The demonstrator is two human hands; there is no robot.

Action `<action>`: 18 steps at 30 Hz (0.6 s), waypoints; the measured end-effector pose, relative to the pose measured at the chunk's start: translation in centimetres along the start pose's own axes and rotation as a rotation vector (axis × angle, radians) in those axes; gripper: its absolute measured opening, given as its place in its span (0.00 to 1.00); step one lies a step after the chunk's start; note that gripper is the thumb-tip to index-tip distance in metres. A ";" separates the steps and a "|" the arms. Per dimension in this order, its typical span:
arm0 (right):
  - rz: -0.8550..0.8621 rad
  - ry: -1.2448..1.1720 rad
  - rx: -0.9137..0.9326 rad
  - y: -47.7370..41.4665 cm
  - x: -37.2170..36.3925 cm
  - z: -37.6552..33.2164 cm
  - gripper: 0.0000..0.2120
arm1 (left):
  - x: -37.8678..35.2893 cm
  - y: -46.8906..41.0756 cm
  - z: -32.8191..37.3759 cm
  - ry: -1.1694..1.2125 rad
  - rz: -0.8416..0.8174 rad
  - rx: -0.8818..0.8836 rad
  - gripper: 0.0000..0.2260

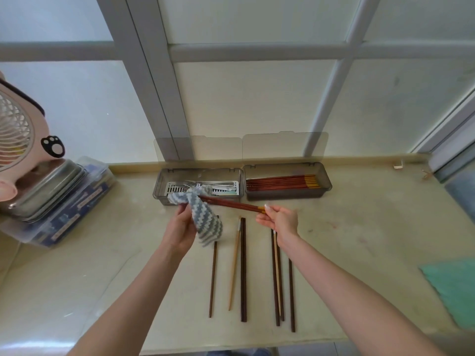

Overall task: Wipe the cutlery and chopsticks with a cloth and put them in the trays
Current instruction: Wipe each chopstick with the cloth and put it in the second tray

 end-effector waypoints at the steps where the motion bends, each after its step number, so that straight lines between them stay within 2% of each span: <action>1: -0.025 0.031 0.002 0.2 -0.3 0.1 0.02 | 0.3 -0.1 0.3 -0.066 0.058 -0.013 0.08; 4: -0.072 0.085 -0.015 0.6 -1.3 0.7 0.02 | 1.2 0.0 1.5 -0.129 0.222 -0.036 0.07; 7: -0.070 0.112 -0.045 0.8 -1.6 1.3 0.03 | 1.4 -0.3 2.9 -0.168 0.267 -0.087 0.09; 11: -0.072 0.130 -0.062 1.2 -2.1 2.0 0.04 | 2.3 0.2 3.9 -0.202 0.426 -0.179 0.07; 15: 0.038 0.121 -0.067 2.0 -2.6 1.6 0.05 | 1.9 0.7 3.3 -0.226 0.463 -0.211 0.05; 18: 0.014 0.087 -0.071 3.0 -4.5 1.6 0.05 | 0.2 1.0 1.4 -0.269 0.414 -0.160 0.06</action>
Point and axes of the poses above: each hand's wrist, its own y-axis away from the middle knuckle, its own x-axis out of the back of the hand, z = x × y, the point moved 9 cm from there along -y, towards the middle knuckle, and after that the axes turned 2 degrees about x, right-handed, at the moved point
